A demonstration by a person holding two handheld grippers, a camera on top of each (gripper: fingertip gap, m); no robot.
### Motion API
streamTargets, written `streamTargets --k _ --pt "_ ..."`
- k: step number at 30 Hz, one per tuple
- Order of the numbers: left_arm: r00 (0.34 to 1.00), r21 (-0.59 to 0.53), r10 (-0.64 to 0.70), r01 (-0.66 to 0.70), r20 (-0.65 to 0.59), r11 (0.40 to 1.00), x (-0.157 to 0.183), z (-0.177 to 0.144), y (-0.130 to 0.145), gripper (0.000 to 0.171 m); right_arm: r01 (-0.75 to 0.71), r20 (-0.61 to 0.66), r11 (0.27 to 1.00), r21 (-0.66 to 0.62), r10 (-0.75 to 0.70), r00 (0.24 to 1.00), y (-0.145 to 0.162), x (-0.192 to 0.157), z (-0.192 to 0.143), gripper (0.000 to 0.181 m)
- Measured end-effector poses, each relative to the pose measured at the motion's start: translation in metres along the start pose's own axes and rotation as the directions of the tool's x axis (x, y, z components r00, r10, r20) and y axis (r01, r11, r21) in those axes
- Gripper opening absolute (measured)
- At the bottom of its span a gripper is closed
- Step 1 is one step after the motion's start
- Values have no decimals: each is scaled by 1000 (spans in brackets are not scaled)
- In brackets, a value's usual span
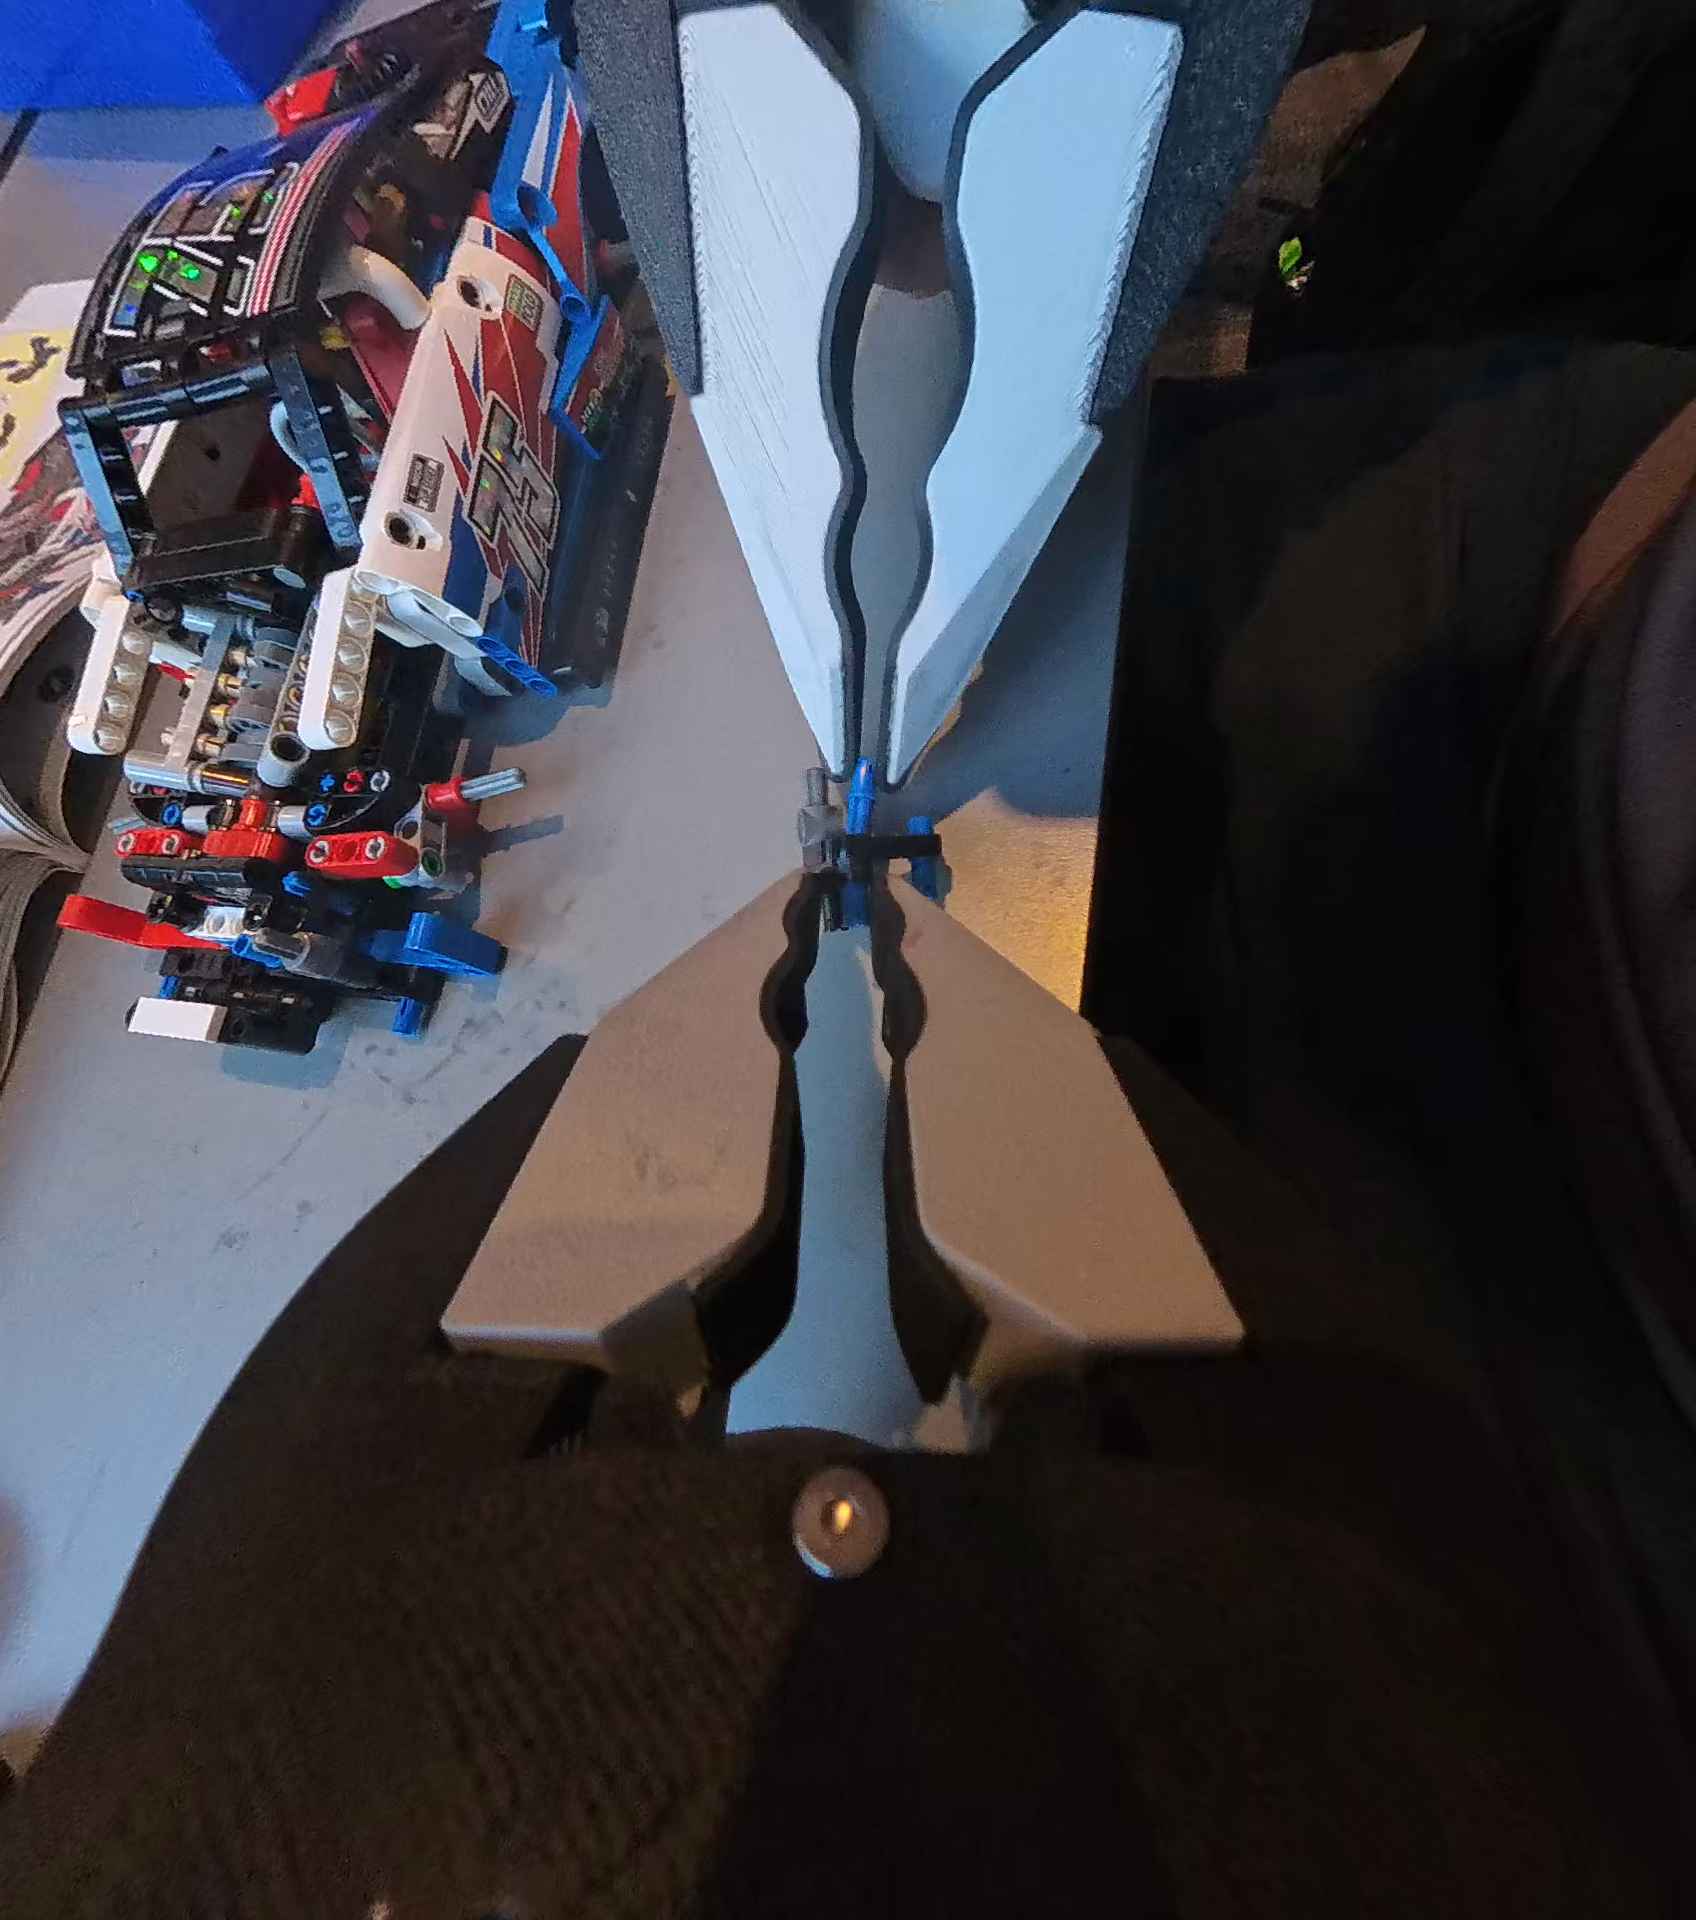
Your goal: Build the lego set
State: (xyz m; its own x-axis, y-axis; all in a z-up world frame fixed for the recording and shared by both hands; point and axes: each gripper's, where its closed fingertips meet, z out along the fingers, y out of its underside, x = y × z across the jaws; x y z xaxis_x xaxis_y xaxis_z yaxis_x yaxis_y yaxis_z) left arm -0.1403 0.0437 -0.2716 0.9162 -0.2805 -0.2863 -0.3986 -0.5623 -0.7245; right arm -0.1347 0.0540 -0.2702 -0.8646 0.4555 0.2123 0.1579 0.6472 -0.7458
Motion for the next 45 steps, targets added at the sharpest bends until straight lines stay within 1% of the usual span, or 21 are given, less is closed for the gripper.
streamTargets --k 16,38,42,45 --pt "999 8 38 -38 23 999 -3 4 -4 5 7 -9 1000 9 -7 1000 -1 2 -4 3" --pt "999 6 34 -34 20 999 -3 3 -2 5 26 -29 999 20 -25 999 -3 3 -4 4" --pt "999 6 40 -40 23 999 -2 3 -2 5 3 -14 1000 16 -3 1000 -2 2 -3 4" --pt "999 5 42 -43 26 999 -2 3 -2 5 -43 9 999 22 42 999 -2 2 -3 3"
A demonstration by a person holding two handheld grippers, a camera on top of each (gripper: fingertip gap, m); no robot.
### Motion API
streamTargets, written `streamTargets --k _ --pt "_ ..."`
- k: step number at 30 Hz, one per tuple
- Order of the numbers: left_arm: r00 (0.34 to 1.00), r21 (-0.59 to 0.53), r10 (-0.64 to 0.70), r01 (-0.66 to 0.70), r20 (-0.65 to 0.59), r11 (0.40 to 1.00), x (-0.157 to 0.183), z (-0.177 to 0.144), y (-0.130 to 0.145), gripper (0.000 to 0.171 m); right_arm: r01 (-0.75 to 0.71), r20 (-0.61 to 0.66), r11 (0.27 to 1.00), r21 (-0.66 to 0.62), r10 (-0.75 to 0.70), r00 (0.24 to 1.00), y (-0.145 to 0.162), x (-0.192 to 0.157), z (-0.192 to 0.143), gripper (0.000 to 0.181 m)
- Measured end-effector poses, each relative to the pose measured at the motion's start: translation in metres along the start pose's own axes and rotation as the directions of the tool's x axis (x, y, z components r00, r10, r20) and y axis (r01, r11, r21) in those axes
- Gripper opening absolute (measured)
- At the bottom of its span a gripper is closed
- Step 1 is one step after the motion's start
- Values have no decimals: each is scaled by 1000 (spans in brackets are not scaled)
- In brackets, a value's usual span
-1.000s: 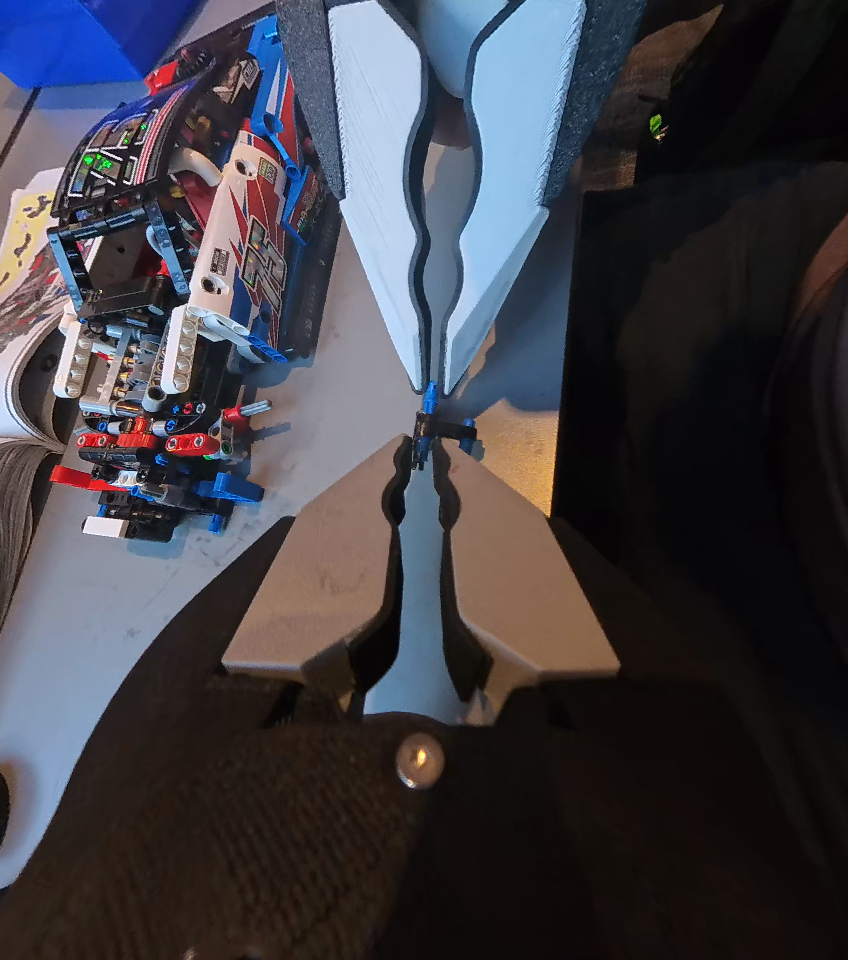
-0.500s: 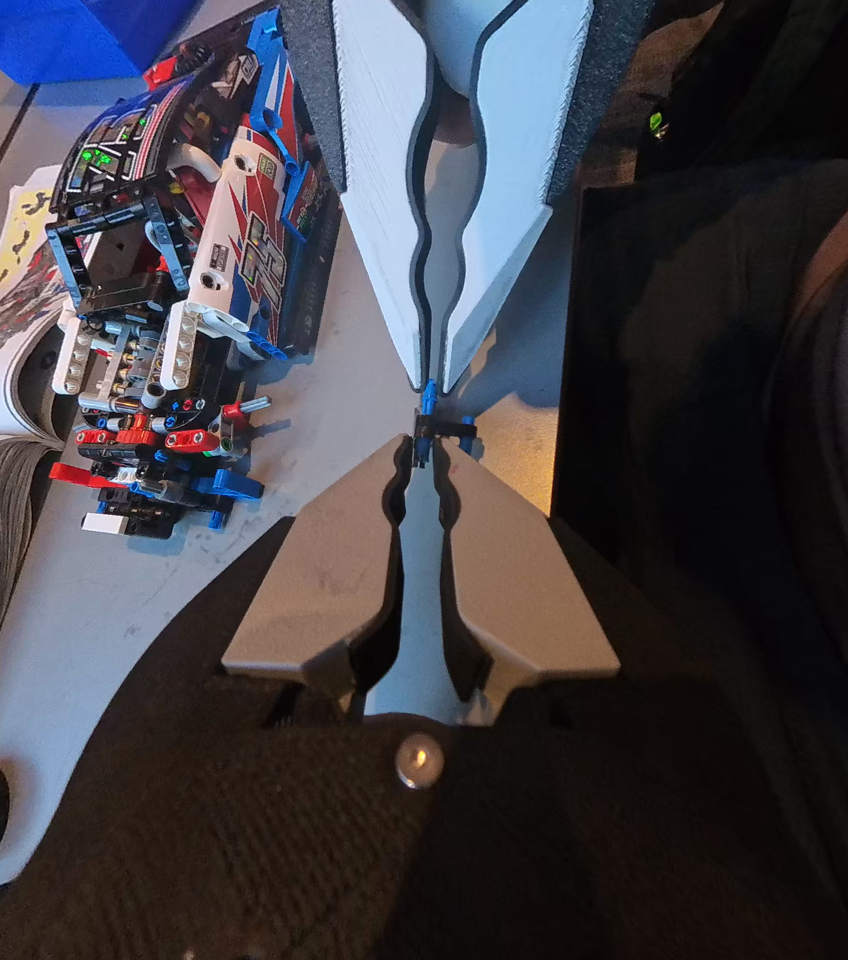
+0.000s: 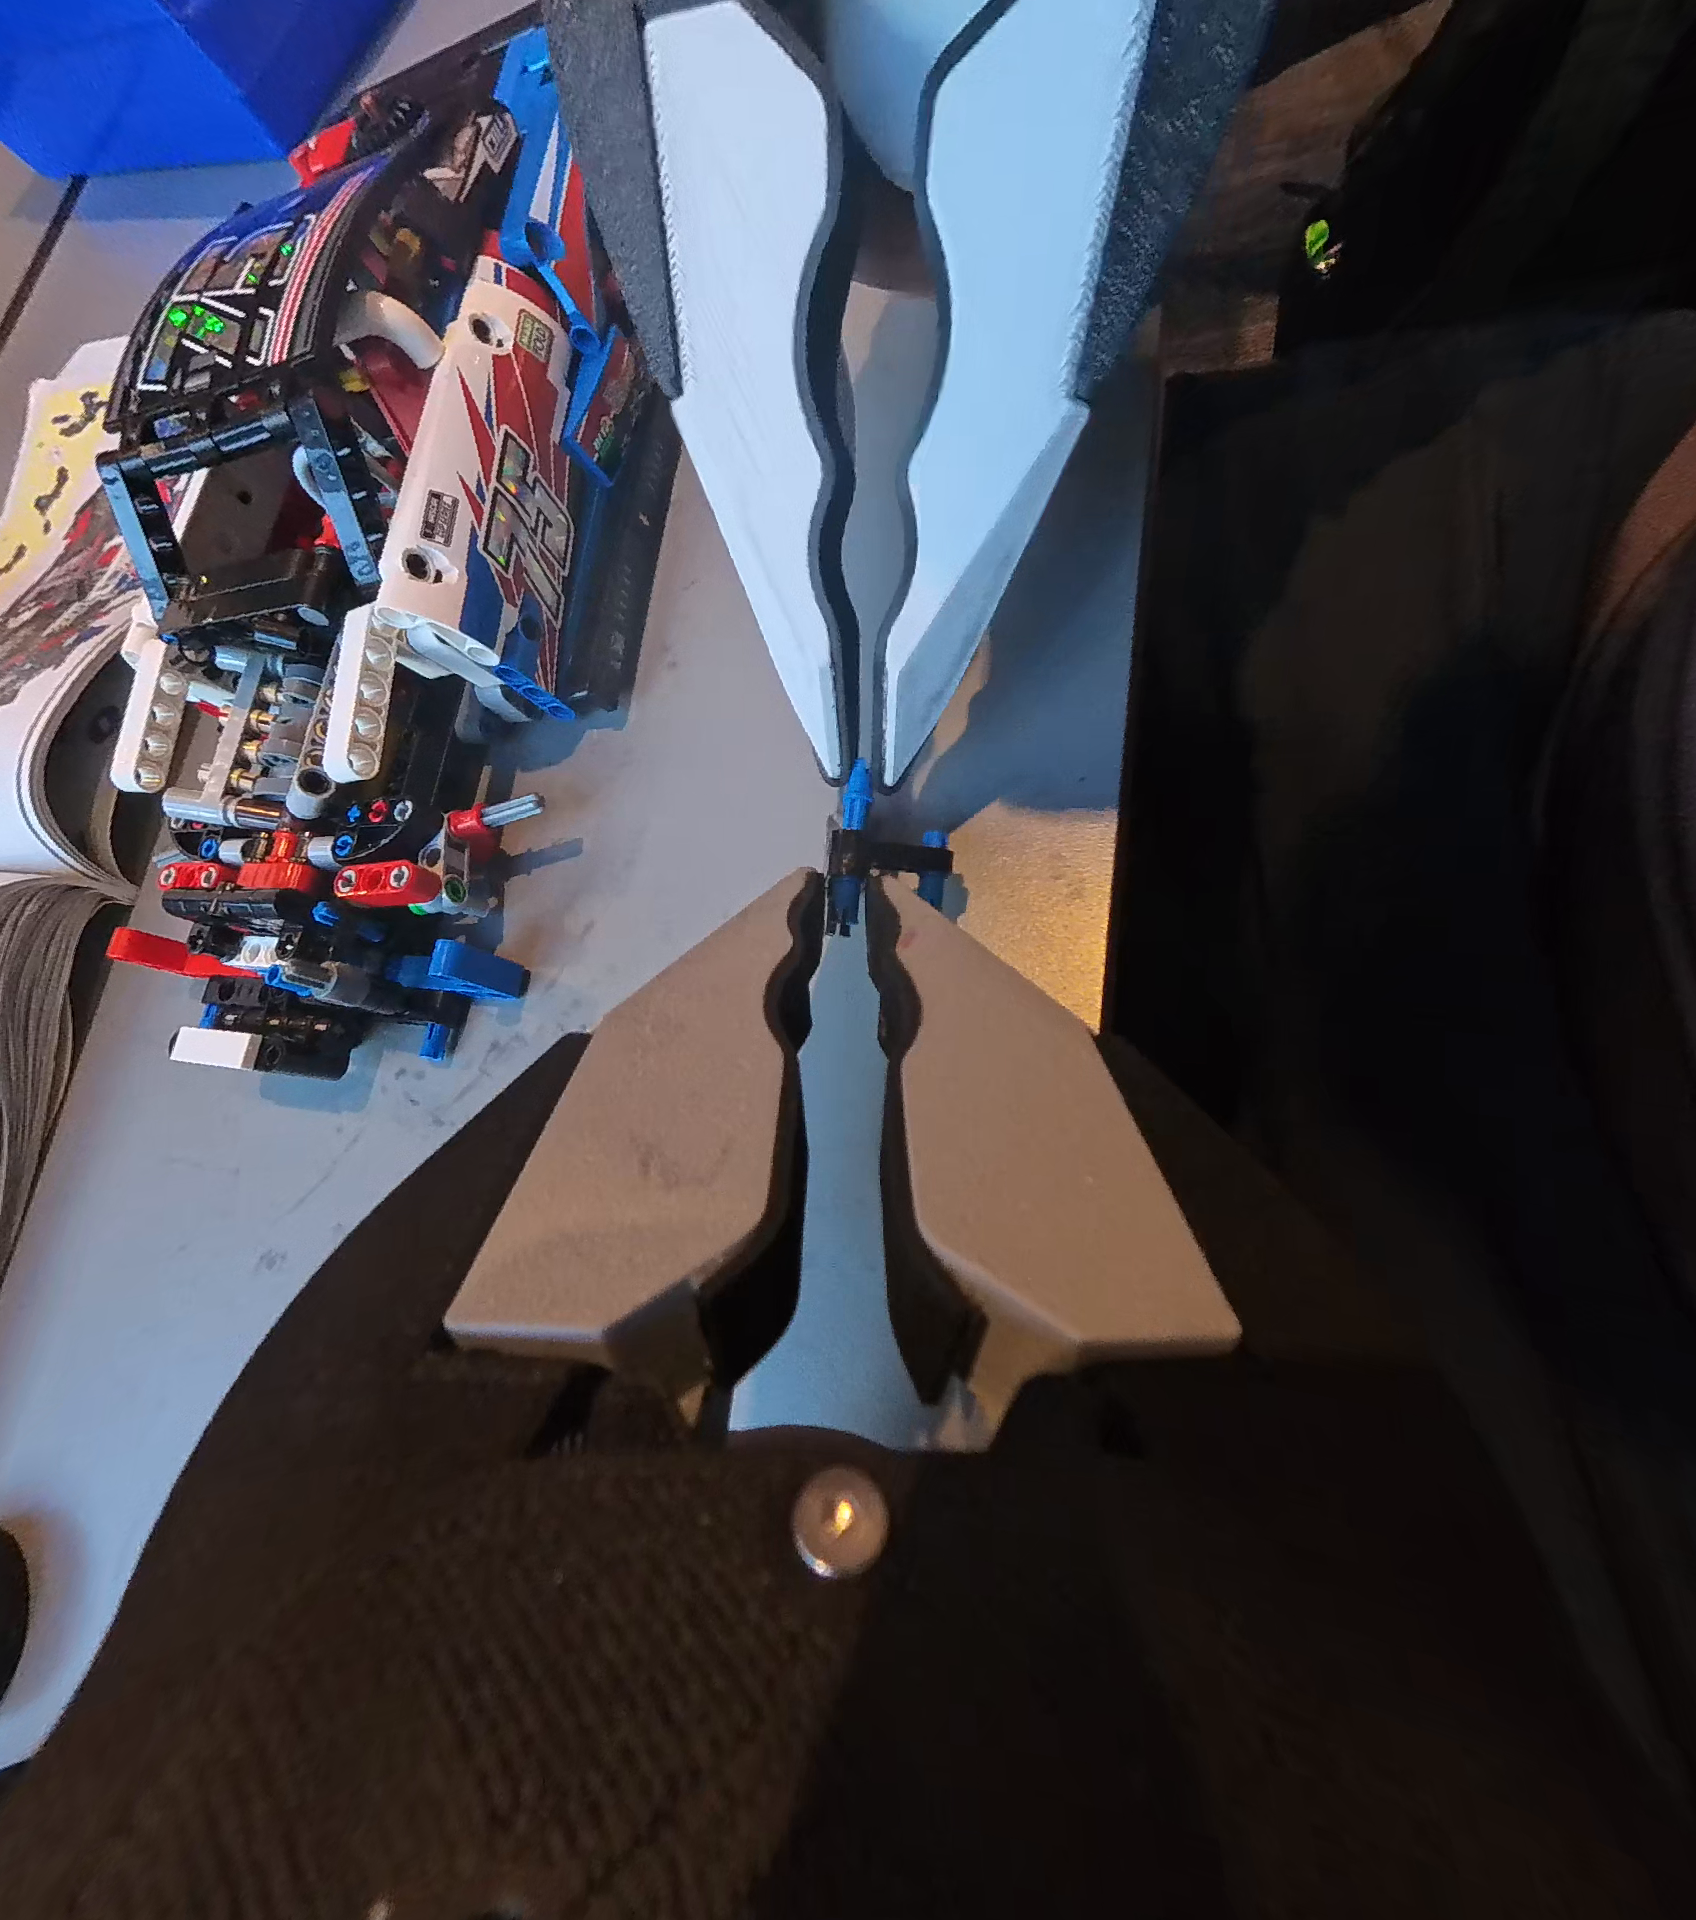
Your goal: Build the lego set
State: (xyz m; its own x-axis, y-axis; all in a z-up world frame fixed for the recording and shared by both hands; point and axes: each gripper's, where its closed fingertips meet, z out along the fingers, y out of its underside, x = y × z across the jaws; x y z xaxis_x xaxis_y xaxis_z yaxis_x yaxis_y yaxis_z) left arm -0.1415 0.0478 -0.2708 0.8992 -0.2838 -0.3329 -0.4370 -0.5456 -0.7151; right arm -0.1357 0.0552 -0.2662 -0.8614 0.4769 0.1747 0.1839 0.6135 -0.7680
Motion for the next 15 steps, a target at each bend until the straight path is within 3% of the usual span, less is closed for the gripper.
streamTargets --k 6,15 --pt "999 -4 21 -20 27 1000 0 0 0 5 -163 76 986 12 162 984 0 0 0 3" --pt "997 -15 40 -39 59 999 1 0 0 5 -292 144 956 4 288 947 -1 -1 0 3"
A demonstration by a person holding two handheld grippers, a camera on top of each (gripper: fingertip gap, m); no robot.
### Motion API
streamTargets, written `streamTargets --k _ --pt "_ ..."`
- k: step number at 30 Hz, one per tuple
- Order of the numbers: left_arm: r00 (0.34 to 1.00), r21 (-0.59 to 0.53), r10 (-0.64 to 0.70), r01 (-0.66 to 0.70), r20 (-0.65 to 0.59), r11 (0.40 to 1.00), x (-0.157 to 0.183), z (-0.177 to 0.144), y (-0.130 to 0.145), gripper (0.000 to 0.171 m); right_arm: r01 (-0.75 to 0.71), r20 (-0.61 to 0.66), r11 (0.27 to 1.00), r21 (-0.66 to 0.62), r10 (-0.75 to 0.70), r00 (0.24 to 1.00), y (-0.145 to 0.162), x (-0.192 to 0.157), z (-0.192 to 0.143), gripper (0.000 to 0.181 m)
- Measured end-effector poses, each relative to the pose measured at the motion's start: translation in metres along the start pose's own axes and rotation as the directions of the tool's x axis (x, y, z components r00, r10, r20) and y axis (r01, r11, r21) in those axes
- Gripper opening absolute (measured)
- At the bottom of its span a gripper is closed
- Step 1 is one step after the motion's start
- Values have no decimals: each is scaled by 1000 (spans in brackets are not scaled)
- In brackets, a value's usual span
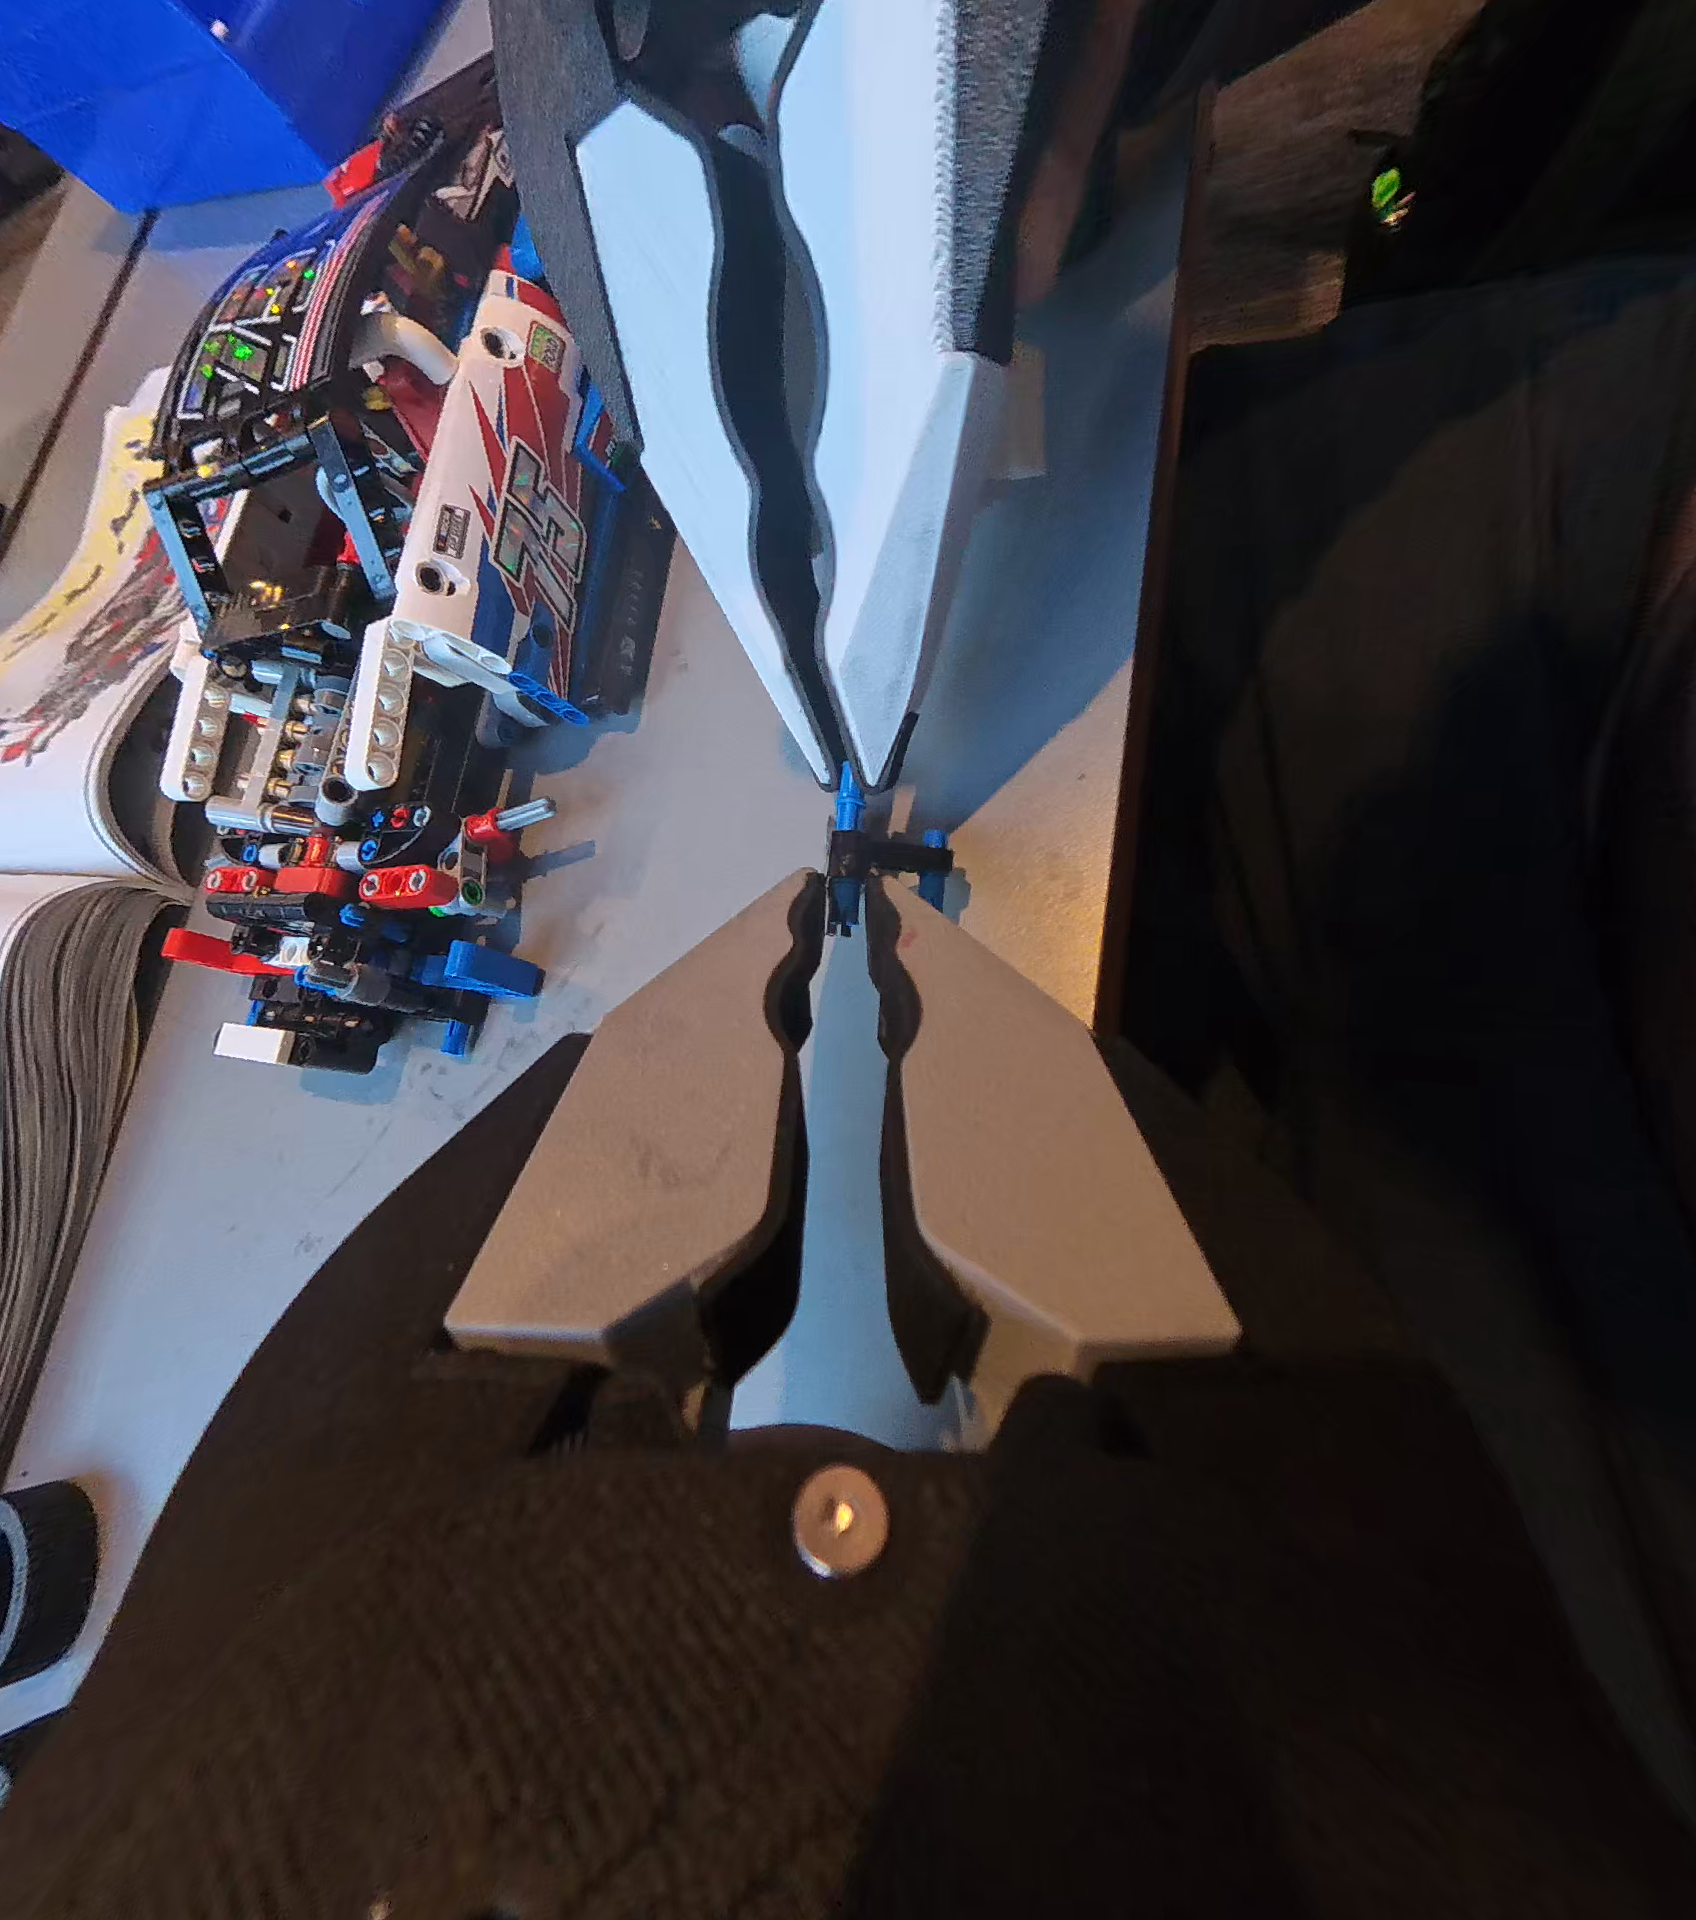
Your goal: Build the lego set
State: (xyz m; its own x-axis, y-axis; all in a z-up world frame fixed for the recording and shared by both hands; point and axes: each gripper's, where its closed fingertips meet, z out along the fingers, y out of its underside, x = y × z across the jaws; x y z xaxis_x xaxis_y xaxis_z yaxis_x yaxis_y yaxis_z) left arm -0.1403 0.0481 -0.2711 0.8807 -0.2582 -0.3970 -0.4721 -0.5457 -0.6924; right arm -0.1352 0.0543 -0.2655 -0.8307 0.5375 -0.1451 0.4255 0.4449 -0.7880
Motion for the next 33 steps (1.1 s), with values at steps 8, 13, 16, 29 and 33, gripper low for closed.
streamTargets --k 8,13,16,29,33 --pt "999 -12 20 -20 41 1000 0 1 0 4 -54 28 999 6 53 998 -1 0 0 3" --pt "998 -19 14 -13 61 1000 -1 1 0 4 -44 21 999 -9 45 999 2 -2 1 3" --pt "996 -30 15 -12 87 999 -2 2 0 4 -39 4 999 -7 39 999 2 -1 1 3" --pt "995 -44 -1 5 95 999 -4 2 2 4 -40 -6 999 -14 40 999 2 1 3 2" --pt "996 -34 10 -8 83 999 -1 4 0 4 16 -32 998 -67 -18 999 7 -1 11 2"
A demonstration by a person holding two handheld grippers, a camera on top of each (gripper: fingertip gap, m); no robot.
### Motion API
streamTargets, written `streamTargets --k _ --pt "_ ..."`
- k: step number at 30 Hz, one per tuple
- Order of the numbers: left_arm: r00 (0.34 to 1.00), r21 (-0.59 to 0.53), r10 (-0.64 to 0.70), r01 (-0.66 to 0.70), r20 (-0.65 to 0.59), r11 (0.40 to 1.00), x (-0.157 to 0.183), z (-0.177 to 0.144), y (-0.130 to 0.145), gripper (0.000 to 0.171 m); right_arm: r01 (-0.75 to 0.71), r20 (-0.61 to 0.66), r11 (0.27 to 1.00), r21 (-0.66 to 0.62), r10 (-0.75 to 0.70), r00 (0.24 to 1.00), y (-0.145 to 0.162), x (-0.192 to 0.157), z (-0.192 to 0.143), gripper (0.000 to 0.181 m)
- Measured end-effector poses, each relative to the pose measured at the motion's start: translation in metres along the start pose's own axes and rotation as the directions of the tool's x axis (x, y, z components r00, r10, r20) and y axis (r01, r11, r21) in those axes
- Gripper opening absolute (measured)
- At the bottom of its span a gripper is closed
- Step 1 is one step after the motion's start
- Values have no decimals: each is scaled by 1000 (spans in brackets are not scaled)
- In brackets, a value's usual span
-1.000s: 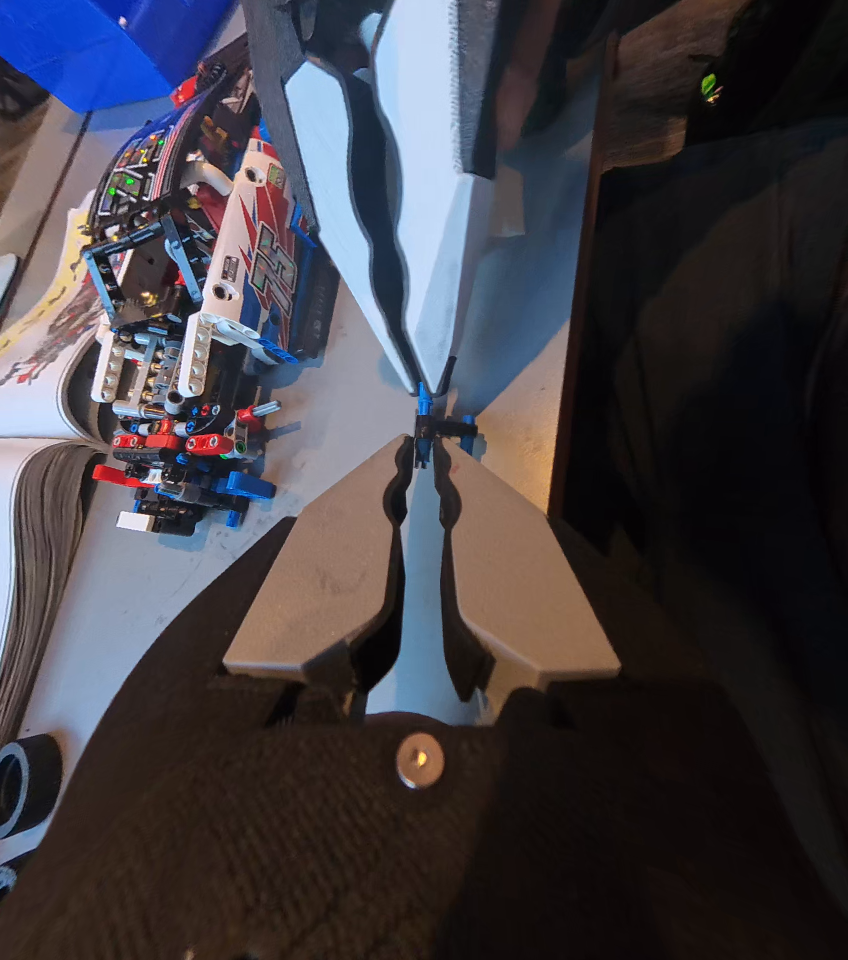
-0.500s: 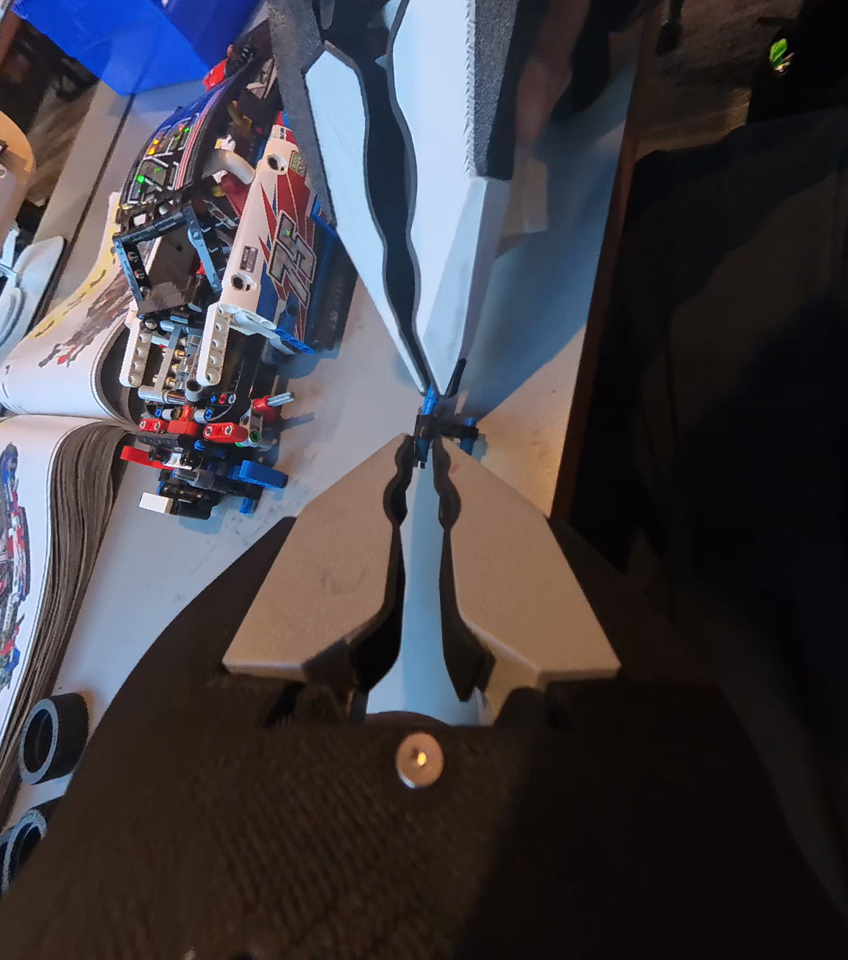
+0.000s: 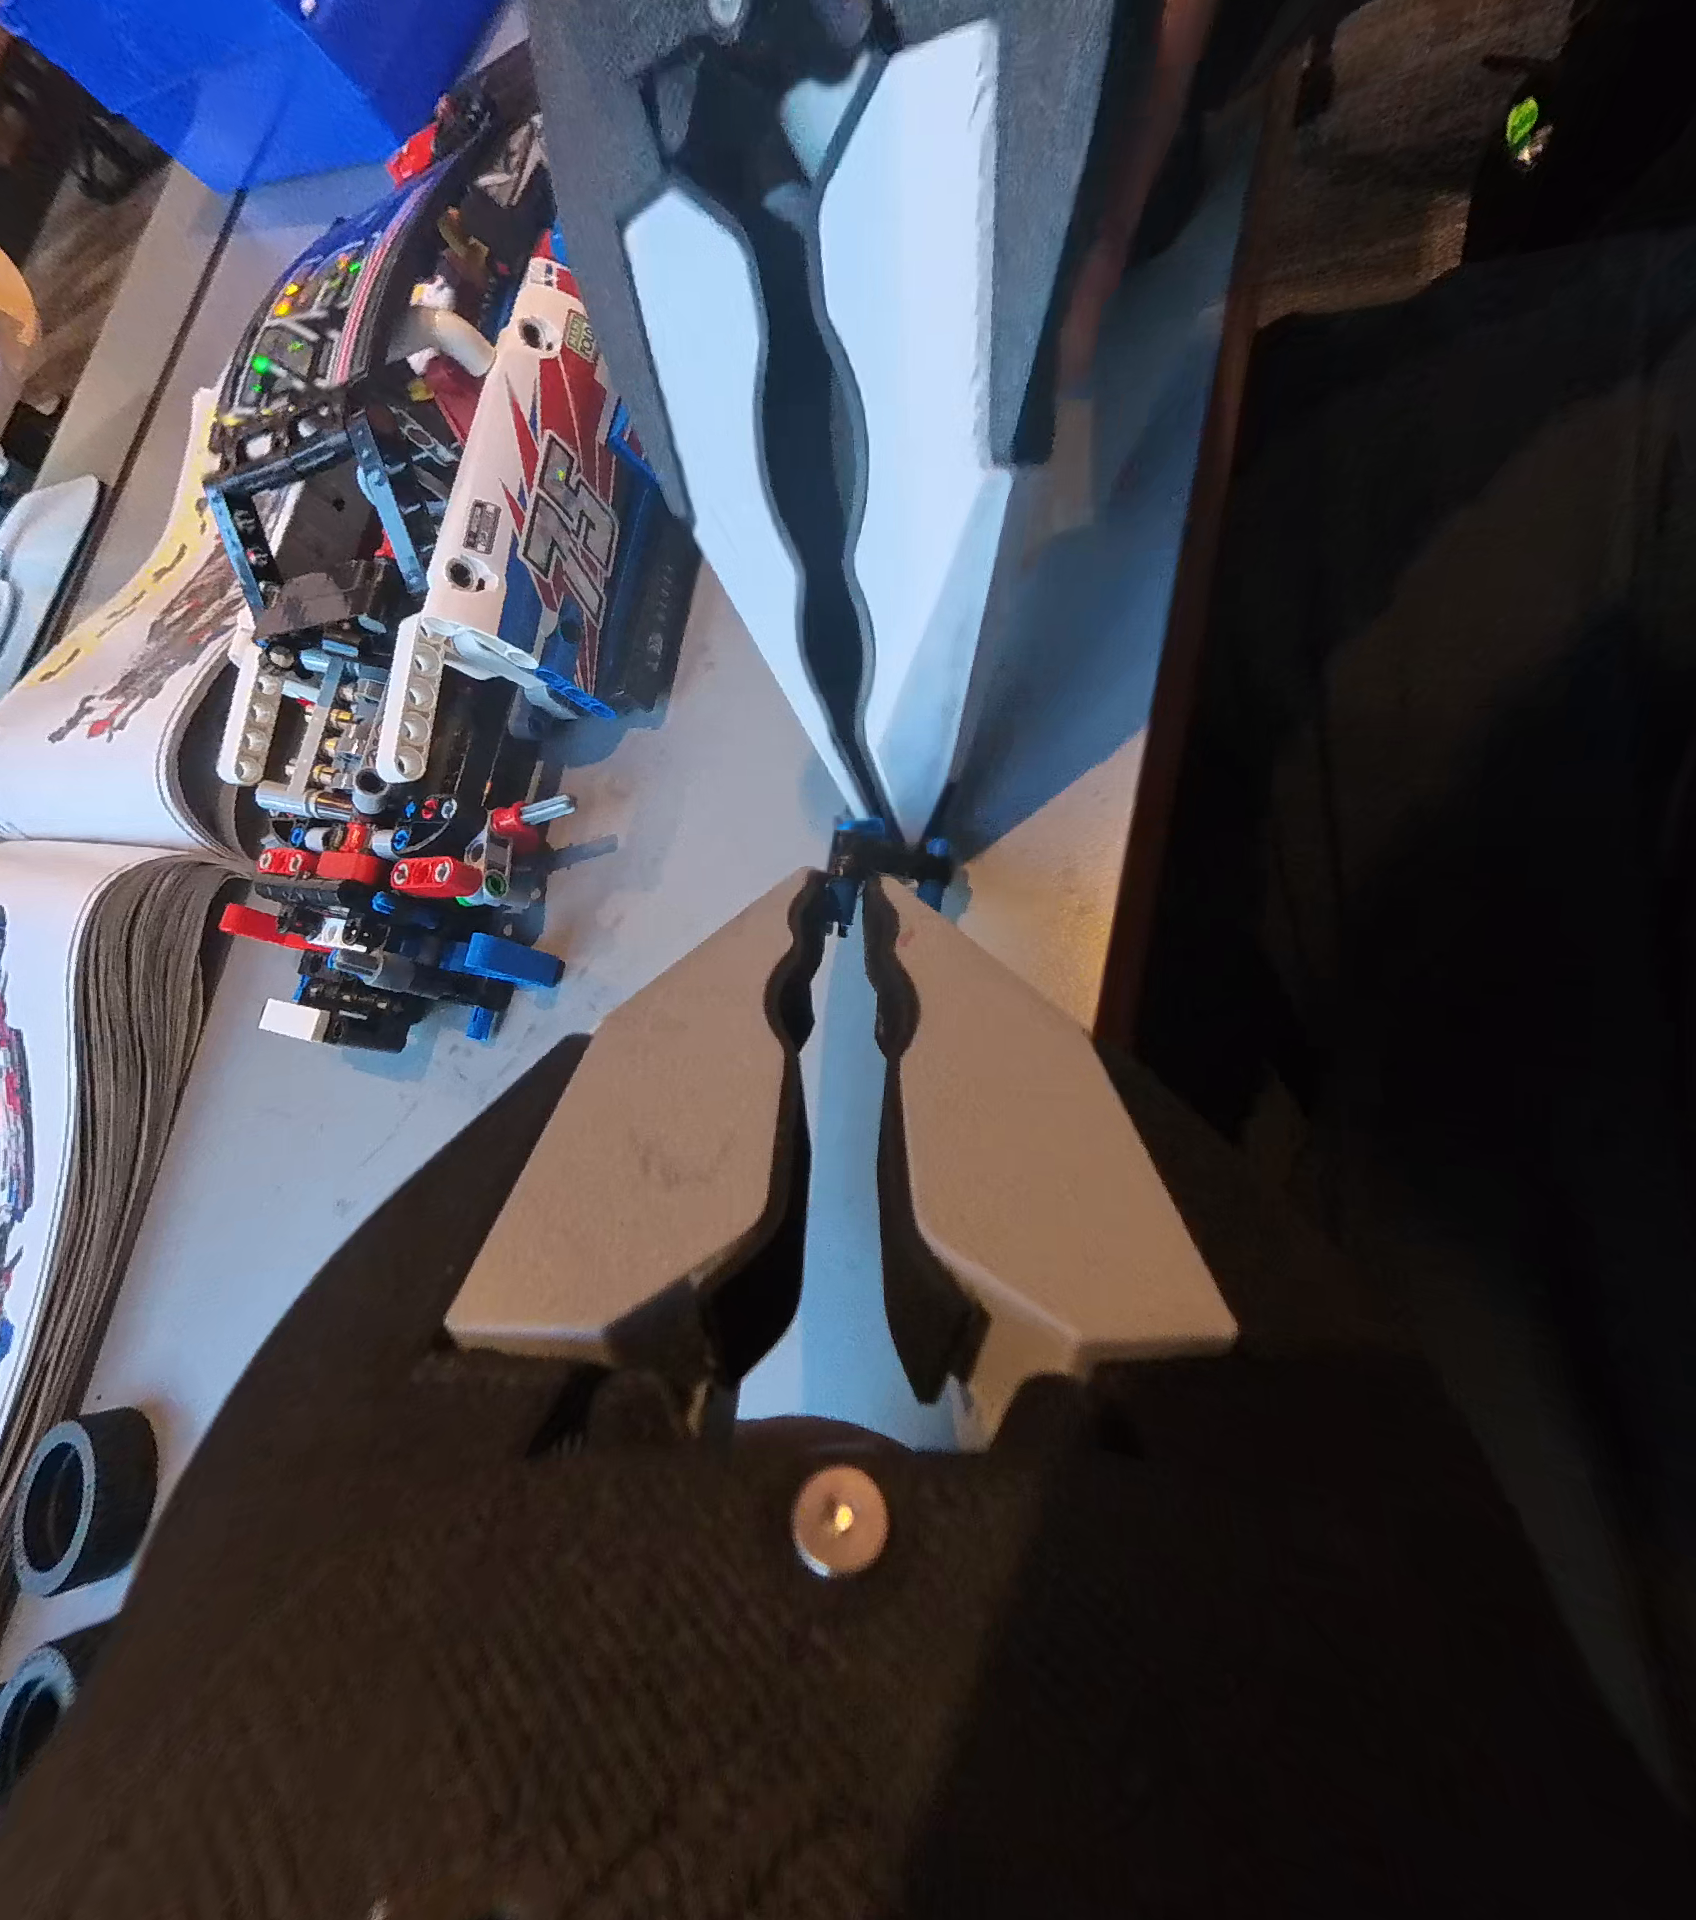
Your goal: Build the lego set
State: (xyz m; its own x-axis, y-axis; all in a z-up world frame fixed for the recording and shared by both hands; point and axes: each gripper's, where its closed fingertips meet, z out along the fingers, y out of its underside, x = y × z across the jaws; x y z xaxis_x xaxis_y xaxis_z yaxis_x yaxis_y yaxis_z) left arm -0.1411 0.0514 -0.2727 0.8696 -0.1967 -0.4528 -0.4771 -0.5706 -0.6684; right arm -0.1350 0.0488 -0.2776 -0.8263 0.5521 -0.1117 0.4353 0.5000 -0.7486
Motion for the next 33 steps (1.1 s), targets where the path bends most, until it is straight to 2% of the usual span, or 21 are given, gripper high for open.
streamTargets --k 5,10,16,20,23,27,33 --pt "999 -11 2 -2 34 1000 -5 3 1 4 -55 18 998 3 55 998 0 5 -1 2" --pt "1000 1 6 -7 17 1000 -6 4 0 4 -57 30 998 25 56 998 0 5 -7 3" --pt "998 -36 58 -57 28 998 -3 7 5 7 -65 31 998 27 64 997 4 8 -13 3" --pt "1000 -6 -1 1 8 1000 -7 3 2 21 -48 33 999 22 47 998 5 7 -15 4" --pt "998 24 -63 64 -29 998 -7 -3 -1 21 -25 27 999 19 24 999 3 5 -18 4" --pt "998 47 -53 55 -44 997 -10 -12 -15 12 13 15 1000 11 -13 1000 1 2 -22 4" --pt "991 9 45 -45 -126 999 0 -6 -35 12 74 3 997 1 -74 997 -5 -7 -29 4"
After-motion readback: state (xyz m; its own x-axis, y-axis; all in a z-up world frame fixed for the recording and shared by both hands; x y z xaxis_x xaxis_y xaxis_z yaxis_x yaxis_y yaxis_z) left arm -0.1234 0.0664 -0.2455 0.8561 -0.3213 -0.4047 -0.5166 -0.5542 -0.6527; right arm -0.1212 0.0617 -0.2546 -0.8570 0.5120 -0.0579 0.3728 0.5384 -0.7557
